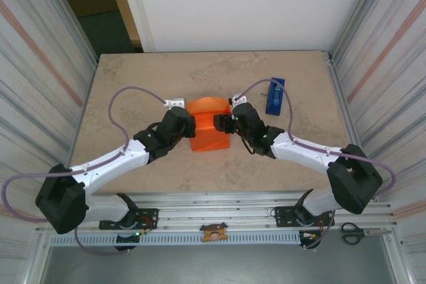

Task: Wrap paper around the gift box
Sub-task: Fold the wrapping paper for the gift box.

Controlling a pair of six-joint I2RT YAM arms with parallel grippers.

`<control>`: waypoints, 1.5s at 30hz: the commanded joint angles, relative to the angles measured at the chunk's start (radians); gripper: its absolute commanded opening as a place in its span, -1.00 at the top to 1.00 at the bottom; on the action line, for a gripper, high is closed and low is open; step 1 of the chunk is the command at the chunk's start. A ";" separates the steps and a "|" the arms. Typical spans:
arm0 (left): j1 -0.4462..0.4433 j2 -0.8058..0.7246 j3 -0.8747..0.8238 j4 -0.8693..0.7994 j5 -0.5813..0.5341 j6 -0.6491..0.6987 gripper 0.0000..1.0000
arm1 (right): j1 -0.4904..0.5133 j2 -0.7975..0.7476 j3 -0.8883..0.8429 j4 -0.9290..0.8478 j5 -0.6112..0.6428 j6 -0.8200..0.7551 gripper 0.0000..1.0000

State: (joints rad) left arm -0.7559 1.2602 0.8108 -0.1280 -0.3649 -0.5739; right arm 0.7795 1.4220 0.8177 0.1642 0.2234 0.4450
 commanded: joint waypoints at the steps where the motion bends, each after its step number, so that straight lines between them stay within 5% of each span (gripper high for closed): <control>1: -0.013 0.002 -0.025 0.002 -0.054 -0.011 0.52 | 0.010 0.031 -0.012 -0.080 0.031 0.017 -0.37; 11: -0.016 -0.016 -0.006 0.010 -0.064 0.008 1.00 | 0.017 0.037 0.003 -0.103 0.037 0.004 -0.36; 17: -0.016 -0.020 0.010 -0.013 -0.051 -0.018 1.00 | 0.017 0.028 0.002 -0.102 0.049 0.003 -0.36; 24: -0.015 -0.022 0.066 -0.055 -0.095 -0.009 0.54 | 0.017 0.018 0.002 -0.103 0.059 -0.001 -0.36; 28: -0.014 0.002 0.082 -0.052 -0.110 0.005 0.57 | 0.017 -0.008 -0.021 -0.095 0.073 -0.007 -0.36; 32: -0.001 0.007 0.090 -0.040 -0.113 0.033 1.00 | 0.016 -0.018 -0.018 -0.106 0.069 -0.005 -0.36; 38: 0.001 0.004 0.131 -0.051 -0.092 0.069 1.00 | 0.017 -0.019 -0.023 -0.105 0.072 -0.001 -0.36; 40: 0.001 0.001 0.142 -0.066 -0.092 0.066 0.69 | 0.017 -0.015 -0.019 -0.106 0.067 0.004 -0.36; 45: 0.007 0.002 0.167 -0.081 -0.102 0.073 0.45 | 0.017 -0.011 -0.015 -0.097 0.064 0.008 -0.36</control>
State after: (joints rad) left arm -0.7574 1.2678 0.9382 -0.1947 -0.4404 -0.5167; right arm 0.7937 1.4120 0.8188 0.1455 0.2691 0.4572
